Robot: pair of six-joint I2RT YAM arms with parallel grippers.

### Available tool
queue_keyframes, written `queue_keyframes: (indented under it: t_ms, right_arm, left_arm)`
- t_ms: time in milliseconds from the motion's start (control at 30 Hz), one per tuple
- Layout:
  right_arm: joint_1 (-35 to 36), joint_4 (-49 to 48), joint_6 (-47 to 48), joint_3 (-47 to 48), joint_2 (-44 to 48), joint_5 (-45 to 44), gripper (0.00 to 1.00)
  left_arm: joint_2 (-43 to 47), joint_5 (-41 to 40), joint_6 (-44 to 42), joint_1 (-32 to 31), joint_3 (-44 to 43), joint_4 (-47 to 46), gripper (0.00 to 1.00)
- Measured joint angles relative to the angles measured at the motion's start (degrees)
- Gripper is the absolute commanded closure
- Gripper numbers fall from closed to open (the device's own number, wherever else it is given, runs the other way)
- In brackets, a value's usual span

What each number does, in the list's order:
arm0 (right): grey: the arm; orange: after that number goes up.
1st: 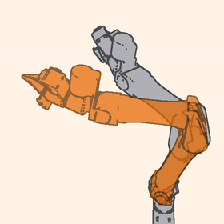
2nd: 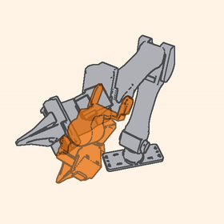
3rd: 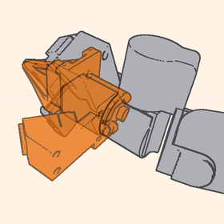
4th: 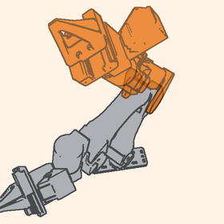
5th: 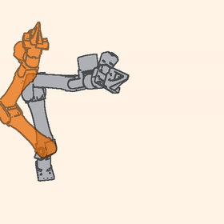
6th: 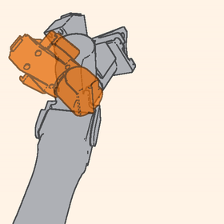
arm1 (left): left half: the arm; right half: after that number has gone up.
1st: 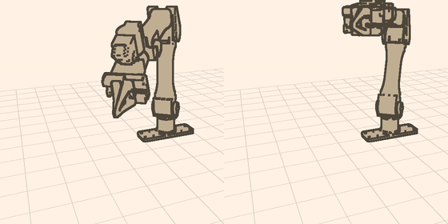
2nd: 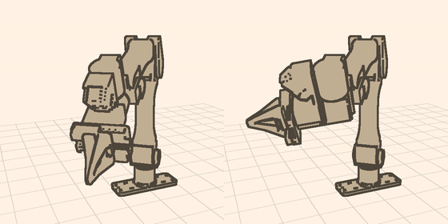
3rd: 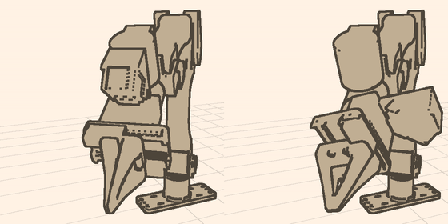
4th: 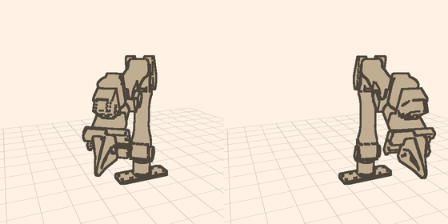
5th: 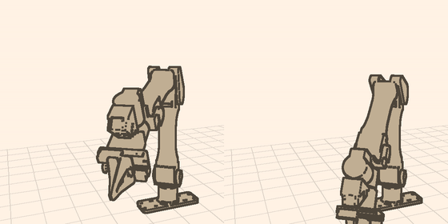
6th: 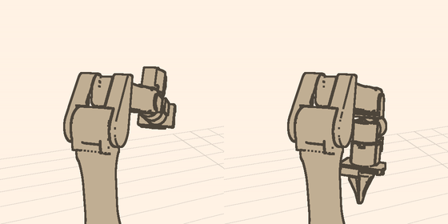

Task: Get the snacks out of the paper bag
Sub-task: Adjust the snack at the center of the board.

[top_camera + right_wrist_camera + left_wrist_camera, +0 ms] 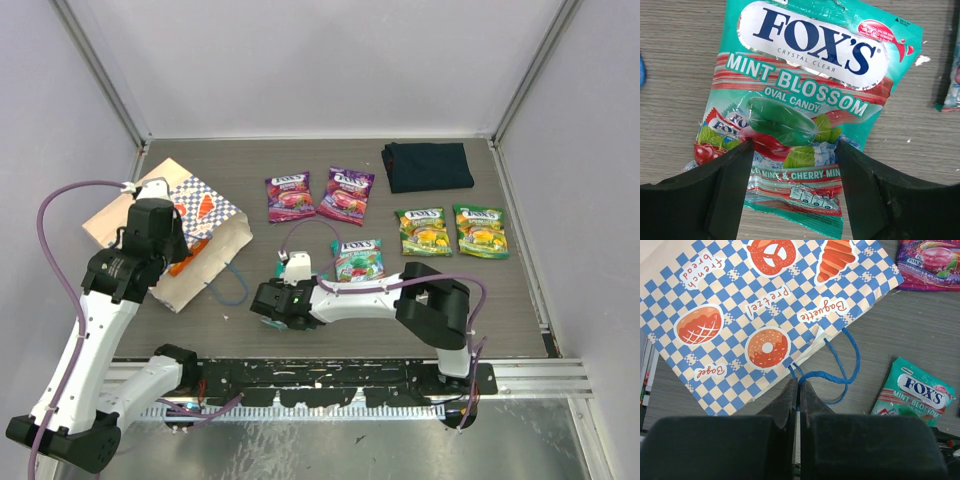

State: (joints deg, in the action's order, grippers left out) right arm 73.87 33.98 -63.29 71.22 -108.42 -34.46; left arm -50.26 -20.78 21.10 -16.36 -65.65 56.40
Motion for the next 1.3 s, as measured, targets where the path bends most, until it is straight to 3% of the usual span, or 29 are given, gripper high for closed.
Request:
queue_keyframes:
  t_ms: [233, 500, 667, 900, 1300]
  right_arm:
    - [-0.5, -1.2, 1.4, 0.5, -0.5, 0.4, 0.27]
    - [-3.7, -6.6, 22.9, 0.7, -0.5, -0.2, 0.22]
    - [-4.9, -7.4, 30.3, -1.3, 4.2, -0.4, 0.24]
    - [-2.6, -12.0, 28.7, -5.6, 17.6, 1.7, 0.30]
    - [-1.6, -15.0, 19.4, -14.3, 11.5, 5.7, 0.33]
  left_arm:
    - [0.0, 0.0, 0.1, 0.0, 0.0, 0.0, 1.00]
    - [0.0, 0.2, 0.3, 0.0, 0.2, 0.1, 1.00]
    - [0.0, 0.2, 0.3, 0.0, 0.2, 0.7, 1.00]
    - [-0.1, 0.2, 0.3, 0.0, 0.2, 0.9, 1.00]
    - [-0.3, 0.0, 0.3, 0.0, 0.2, 1.0, 1.00]
